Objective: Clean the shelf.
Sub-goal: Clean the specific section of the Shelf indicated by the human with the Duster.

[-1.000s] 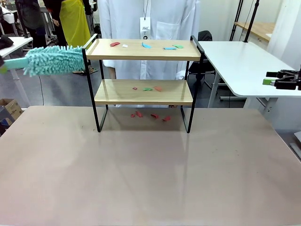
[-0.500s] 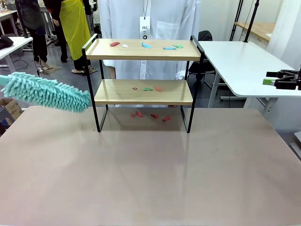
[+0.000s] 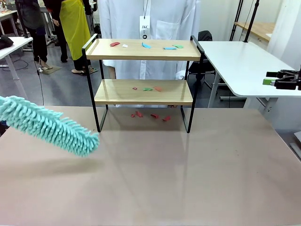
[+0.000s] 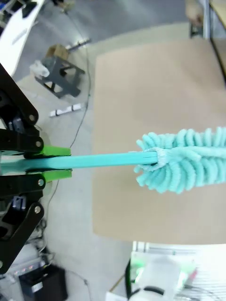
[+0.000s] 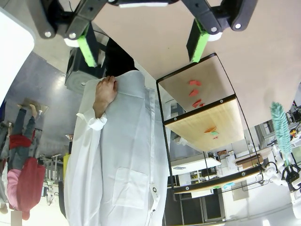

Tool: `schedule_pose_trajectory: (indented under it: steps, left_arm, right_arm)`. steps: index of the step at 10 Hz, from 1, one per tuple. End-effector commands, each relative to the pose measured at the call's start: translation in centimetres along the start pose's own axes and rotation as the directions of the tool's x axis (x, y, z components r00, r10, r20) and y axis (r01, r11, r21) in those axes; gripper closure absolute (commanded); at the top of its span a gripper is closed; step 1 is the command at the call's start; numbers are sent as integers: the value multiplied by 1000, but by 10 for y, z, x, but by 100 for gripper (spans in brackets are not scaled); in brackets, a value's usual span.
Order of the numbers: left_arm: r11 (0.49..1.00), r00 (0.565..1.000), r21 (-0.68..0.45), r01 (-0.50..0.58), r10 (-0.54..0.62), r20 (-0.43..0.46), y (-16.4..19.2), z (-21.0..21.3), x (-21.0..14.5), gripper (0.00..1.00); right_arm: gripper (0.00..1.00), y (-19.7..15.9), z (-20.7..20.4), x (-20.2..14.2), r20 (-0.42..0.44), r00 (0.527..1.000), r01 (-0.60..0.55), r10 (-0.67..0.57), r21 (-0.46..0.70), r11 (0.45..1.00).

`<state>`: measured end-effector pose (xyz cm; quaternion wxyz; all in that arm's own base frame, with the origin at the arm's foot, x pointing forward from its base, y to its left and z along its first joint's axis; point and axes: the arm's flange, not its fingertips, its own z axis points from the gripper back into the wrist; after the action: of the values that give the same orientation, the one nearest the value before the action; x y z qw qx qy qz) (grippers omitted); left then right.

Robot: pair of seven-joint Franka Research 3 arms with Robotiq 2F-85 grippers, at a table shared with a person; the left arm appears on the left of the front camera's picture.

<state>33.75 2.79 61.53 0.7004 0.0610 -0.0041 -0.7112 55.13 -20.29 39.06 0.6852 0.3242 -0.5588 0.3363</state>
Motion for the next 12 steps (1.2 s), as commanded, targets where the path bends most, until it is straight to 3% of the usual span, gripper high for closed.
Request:
schedule_pose_trajectory:
  steps: [1, 3, 4, 12]
  left_arm:
    - [996, 997, -46, 78, -79, -19, -16, 0, 10, 87]
    - [1000, 1000, 1, 19, -19, 18, -16, 2, 18, 87]
    - [997, 998, -49, 55, -56, -11, -14, -2, 15, 87]
    - [997, 998, -49, 55, -56, -11, -14, -2, 15, 87]
  right_arm:
    - [0, 1, -2, 3, 0, 1000, -6, 6, 1, 1000]
    - [0, 1, -2, 3, 0, 1000, -6, 6, 1, 1000]
    - [0, 1, -2, 3, 0, 1000, -6, 6, 1, 1000]
    - [0, 1, -2, 3, 0, 1000, -6, 6, 1, 1000]
